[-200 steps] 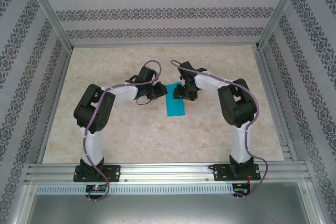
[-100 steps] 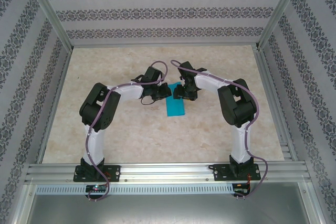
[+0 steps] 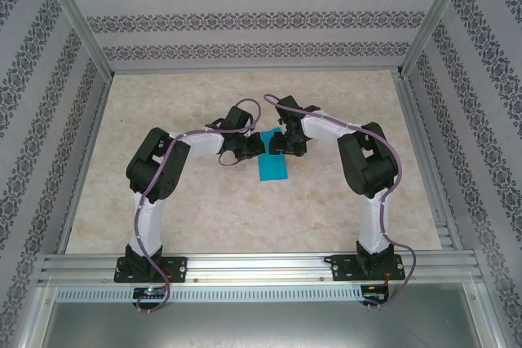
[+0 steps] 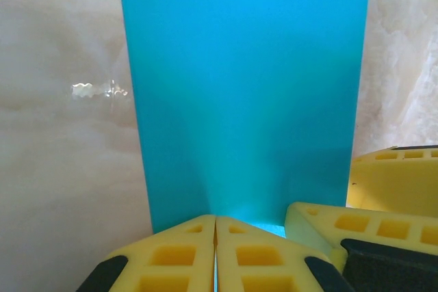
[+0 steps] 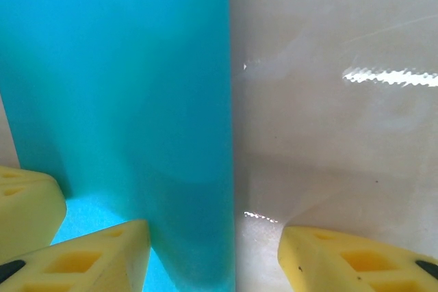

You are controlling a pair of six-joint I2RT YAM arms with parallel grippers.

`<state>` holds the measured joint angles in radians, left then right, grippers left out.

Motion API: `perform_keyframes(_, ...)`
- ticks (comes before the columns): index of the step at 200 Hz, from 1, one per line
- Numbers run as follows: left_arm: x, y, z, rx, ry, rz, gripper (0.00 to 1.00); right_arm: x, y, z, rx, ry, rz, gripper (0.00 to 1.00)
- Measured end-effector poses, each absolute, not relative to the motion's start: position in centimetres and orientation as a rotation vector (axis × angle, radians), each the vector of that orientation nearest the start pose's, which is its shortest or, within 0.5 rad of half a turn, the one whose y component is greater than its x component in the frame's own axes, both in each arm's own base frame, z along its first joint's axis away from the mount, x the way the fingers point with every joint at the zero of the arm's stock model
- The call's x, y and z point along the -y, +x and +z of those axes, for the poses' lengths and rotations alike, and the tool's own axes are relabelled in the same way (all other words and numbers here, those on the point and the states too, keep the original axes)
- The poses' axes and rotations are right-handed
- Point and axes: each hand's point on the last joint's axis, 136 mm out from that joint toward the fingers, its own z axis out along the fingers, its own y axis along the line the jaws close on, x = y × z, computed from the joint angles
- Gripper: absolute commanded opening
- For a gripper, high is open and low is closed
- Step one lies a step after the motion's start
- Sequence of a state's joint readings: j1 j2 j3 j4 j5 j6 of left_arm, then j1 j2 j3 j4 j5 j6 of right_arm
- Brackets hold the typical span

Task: Fold a paper plane with a square sheet of paper (pick it up from the middle)
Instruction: Hold the square sheet of paper at the center of the table.

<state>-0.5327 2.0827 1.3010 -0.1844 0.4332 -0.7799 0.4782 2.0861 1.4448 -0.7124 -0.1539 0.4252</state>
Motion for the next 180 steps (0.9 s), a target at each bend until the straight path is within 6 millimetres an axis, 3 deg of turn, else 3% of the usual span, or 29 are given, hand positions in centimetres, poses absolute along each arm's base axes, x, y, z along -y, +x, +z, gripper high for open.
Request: perform_keyframes(180, 31.23, 38.81, 2.20, -2.766, -0.145, -0.988, 0.06, -22.35, 37.36, 0.55, -3.002, -0.106, 0.329, 0.58)
